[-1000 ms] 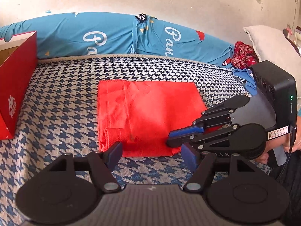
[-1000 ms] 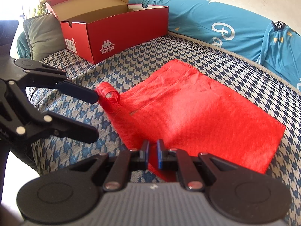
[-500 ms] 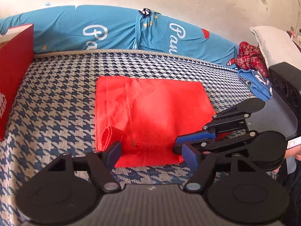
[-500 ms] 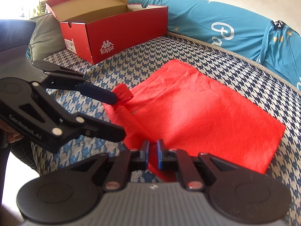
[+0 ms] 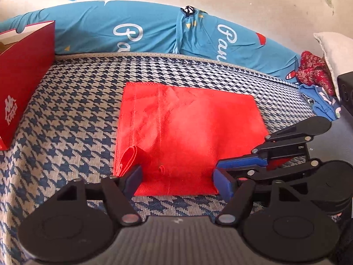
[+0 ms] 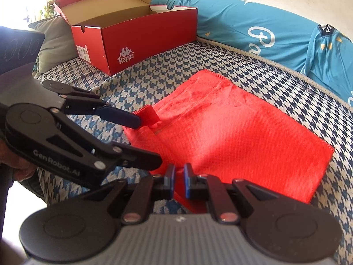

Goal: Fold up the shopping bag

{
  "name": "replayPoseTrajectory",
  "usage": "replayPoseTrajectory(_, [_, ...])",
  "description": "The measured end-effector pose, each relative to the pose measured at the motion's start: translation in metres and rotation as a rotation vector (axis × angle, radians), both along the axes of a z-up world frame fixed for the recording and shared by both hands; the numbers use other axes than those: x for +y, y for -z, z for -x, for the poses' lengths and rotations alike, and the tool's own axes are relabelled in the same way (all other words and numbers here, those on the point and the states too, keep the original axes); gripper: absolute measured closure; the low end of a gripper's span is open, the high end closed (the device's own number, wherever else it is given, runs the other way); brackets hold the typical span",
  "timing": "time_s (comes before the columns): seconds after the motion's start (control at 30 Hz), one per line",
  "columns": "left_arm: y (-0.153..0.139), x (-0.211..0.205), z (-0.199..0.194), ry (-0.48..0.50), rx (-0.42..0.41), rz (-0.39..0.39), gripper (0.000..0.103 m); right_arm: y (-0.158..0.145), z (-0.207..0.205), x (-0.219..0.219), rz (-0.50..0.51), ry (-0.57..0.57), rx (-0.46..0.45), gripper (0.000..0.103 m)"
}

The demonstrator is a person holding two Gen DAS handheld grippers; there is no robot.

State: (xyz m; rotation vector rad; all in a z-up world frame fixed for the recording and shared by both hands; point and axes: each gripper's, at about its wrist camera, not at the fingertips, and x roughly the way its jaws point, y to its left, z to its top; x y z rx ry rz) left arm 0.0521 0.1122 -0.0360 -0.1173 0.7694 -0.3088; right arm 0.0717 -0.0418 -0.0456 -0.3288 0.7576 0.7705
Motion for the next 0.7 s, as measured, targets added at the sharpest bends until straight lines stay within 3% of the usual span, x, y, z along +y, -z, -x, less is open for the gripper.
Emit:
replayPoseTrajectory(0.33, [0.003,-0.022,-0.004,-0.053,0.021,-0.110,0.033,-0.003,0.005,-0.010,0.012,0.013,-0.005,0.099])
replayPoseTrajectory(0.7, [0.008,-0.041,-0.010,-0.095,0.033,-0.175,0.018,-0.007,0.010,-0.022,0.037,0.008,-0.005,0.099])
